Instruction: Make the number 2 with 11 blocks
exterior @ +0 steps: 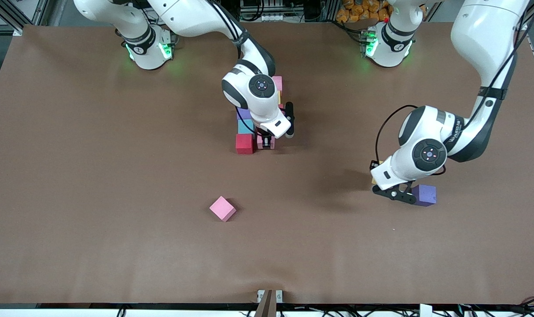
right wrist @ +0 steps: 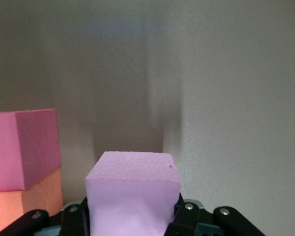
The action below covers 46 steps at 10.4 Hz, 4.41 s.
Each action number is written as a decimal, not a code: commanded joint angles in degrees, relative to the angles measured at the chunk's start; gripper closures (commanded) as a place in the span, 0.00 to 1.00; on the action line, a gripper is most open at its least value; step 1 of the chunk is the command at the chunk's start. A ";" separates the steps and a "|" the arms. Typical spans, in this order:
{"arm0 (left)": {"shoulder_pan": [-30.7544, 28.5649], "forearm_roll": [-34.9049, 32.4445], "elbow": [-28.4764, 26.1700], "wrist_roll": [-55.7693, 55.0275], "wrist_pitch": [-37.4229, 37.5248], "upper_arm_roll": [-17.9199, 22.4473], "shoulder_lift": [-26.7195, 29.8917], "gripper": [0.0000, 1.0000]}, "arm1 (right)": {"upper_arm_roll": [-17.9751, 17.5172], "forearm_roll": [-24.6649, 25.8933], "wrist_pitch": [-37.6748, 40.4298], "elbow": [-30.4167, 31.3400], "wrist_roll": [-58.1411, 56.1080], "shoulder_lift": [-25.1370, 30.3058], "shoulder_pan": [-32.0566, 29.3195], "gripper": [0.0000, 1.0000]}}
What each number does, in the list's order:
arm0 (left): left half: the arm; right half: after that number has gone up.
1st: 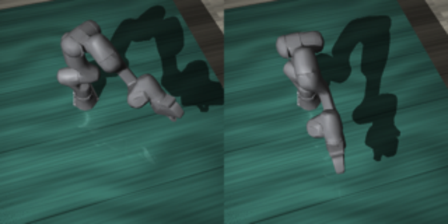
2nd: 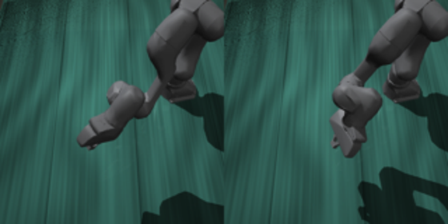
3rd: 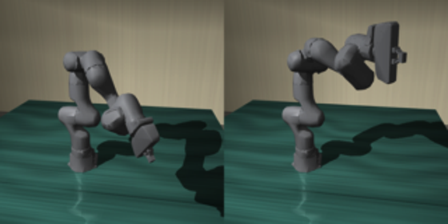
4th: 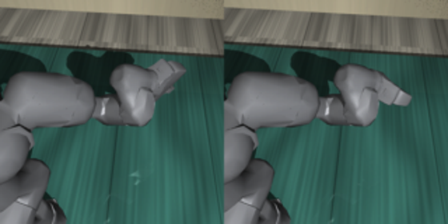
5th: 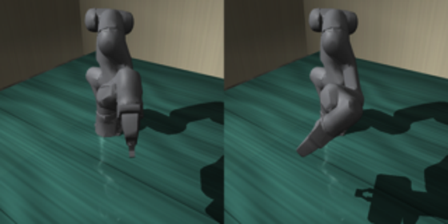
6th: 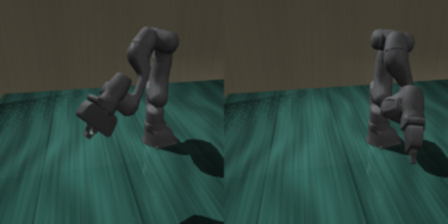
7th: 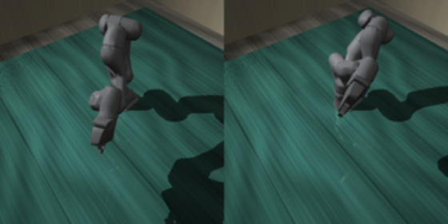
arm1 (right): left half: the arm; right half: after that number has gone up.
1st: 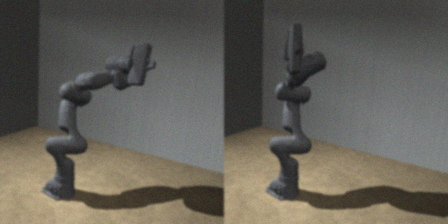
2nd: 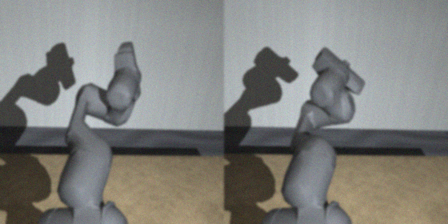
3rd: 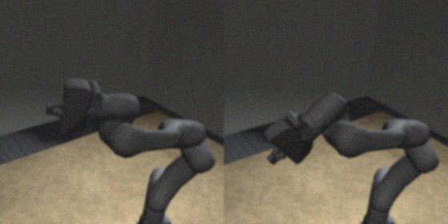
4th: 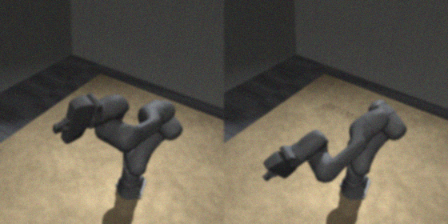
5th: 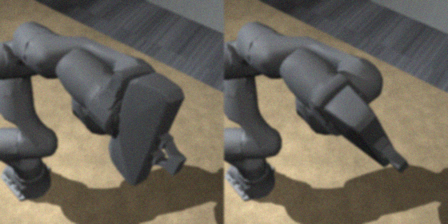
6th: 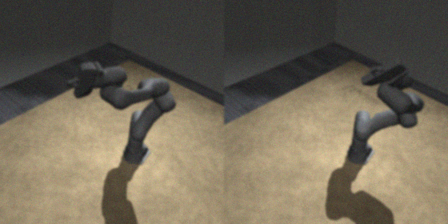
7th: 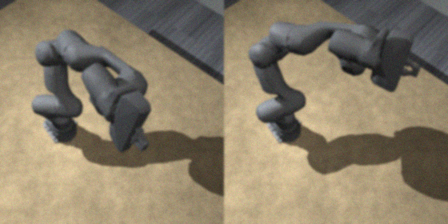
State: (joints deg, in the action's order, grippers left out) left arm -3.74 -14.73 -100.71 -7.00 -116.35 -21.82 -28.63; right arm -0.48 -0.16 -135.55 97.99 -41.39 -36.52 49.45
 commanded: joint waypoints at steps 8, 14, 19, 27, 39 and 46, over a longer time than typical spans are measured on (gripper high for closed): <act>6.02 6.91 -0.01 -0.47 1.12 6.88 1.82 0.54 | 0.13 -0.01 -2.08 2.20 -2.29 -0.39 -1.29 0.47; 6.03 6.82 0.08 -0.47 1.12 6.96 1.73 0.54 | 0.13 -0.01 -2.61 2.11 -2.38 -0.83 -1.29 0.47; 6.11 6.82 0.08 -0.47 1.03 6.96 1.64 0.54 | 0.13 -0.01 -2.53 2.20 -2.29 -1.01 -1.11 0.31; 7.08 6.64 -0.19 -4.68 1.30 6.88 2.35 0.54 | 0.13 -0.01 -2.52 2.11 -2.29 -1.01 -1.03 0.00; 10.76 6.64 -1.33 -16.02 2.17 6.88 2.70 0.54 | 0.57 -0.10 -1.47 2.11 -2.21 1.01 -1.38 0.00; 11.39 6.91 -1.33 -28.48 4.64 4.51 3.31 0.55 | 0.57 -0.10 3.10 2.20 -4.04 5.23 -3.13 0.00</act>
State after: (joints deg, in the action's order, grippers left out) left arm 7.30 -9.09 -101.11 -32.01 -112.53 -16.50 -26.95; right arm 0.65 -0.16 -133.69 99.40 -43.45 -33.18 47.39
